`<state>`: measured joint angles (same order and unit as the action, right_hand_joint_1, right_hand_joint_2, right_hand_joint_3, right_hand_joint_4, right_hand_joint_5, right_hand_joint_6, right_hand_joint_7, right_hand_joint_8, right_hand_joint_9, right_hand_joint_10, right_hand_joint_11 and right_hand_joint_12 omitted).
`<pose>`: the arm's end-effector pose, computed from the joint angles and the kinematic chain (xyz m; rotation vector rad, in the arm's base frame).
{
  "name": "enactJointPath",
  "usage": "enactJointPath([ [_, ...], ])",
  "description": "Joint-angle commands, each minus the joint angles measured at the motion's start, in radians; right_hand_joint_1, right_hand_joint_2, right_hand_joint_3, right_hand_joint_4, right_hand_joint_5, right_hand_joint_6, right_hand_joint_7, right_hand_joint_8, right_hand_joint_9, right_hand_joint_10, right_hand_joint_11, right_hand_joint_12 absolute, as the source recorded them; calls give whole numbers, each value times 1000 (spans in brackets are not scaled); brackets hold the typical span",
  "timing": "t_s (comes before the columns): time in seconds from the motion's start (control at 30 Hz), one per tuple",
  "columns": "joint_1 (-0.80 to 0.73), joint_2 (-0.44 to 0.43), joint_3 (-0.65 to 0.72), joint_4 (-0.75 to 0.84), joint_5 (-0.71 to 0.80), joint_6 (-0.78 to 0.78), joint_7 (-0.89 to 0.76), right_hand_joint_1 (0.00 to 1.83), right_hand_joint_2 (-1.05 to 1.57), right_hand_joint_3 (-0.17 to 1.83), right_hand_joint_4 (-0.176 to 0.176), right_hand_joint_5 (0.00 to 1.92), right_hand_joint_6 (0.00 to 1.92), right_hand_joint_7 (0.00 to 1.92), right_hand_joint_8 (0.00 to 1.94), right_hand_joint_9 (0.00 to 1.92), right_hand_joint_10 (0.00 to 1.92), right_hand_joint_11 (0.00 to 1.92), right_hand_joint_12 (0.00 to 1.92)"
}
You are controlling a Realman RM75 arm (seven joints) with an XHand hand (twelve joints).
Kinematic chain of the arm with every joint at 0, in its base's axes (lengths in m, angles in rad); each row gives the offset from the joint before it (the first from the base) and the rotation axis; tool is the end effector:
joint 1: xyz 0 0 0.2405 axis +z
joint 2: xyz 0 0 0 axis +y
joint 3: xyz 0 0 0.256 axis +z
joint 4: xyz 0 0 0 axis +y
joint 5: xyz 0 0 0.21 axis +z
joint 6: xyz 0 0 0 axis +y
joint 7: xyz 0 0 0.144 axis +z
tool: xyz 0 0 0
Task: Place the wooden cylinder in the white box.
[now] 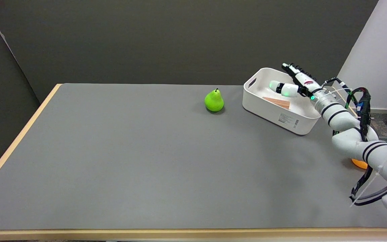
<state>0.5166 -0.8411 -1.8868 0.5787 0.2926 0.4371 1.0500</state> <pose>-0.2496 -0.4050 0.5379 1.2797 -0.3609 0.4316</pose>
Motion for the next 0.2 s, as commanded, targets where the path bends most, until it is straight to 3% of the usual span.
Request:
enactJointPath([
  [0.03, -405, -7, 260, 578, 429, 563, -33, 251, 577, 885, -8, 39, 125, -1, -1, -1, -1, -1, 445],
  [0.1, -448, -7, 272, 665, 461, 616, -38, 232, 586, 889, -10, 38, 167, 2, 28, -1, 17, -1, 434],
  [0.2, -492, -13, 232, 746, 511, 752, -28, 216, 616, 939, -44, 43, 264, 29, 101, -1, 95, -1, 343],
])
